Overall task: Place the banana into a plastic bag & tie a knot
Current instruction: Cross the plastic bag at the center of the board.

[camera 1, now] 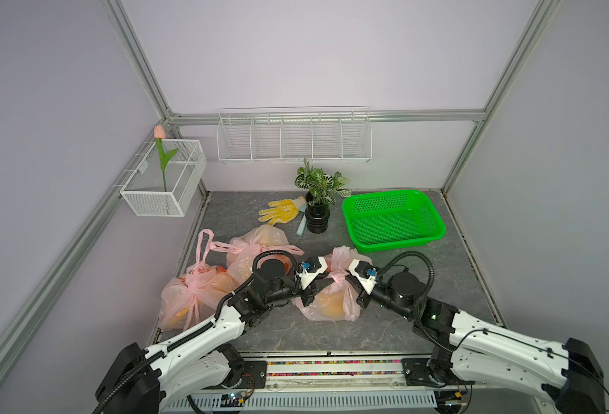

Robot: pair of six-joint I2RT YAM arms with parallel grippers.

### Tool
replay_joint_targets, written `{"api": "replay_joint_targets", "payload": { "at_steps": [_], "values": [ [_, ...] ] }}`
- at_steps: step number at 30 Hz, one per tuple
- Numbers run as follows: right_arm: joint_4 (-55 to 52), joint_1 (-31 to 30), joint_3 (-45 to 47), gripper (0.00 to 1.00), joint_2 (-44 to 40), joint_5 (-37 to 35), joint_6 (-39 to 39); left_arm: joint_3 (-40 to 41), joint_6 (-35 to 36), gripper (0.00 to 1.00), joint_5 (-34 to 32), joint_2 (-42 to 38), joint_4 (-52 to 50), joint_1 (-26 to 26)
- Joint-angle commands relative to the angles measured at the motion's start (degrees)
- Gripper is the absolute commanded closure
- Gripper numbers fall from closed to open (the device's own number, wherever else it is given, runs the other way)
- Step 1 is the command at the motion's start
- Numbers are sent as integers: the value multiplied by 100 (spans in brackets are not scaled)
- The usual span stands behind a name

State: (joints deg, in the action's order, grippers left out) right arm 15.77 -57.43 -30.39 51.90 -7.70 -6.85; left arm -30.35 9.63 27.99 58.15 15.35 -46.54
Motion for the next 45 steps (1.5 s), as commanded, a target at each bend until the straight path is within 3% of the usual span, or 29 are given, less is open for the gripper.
{"api": "replay_joint_targets", "payload": {
  "at_steps": [1, 5, 11, 19, 24, 29, 34, 40, 45],
  "values": [
    [715, 183, 89, 93, -180, -57, 681, -164, 78, 84, 456, 50, -182, -113],
    [953, 397, 155, 93, -259, -130, 1170, -173, 87, 87, 387, 89, -127, -405],
    [1478, 731, 251, 93, -161, 427, 2045, -317, -238, 97, 87, 674, 425, -703],
    [1627, 1295, 328, 93, -157, 1199, 3047, -478, -423, 94, -494, 1169, 813, -865],
    [1601, 1659, 394, 93, -154, 1669, 3627, -269, -410, 87, -918, 884, 704, -865],
    [1334, 1778, 412, 94, -171, 1838, 3568, -120, -477, 73, -1400, -152, 111, -865],
    [1314, 1779, 439, 93, -163, 1841, 3403, -208, -939, 73, -2062, -771, 156, -859],
    [1449, 1771, 439, 94, -84, 1908, 3392, -1024, -894, 89, -2213, 123, -293, -856],
    [1524, 1774, 433, 94, -47, 1962, 3465, -1280, -783, 90, -1867, 727, -348, -856]
  ]
}}
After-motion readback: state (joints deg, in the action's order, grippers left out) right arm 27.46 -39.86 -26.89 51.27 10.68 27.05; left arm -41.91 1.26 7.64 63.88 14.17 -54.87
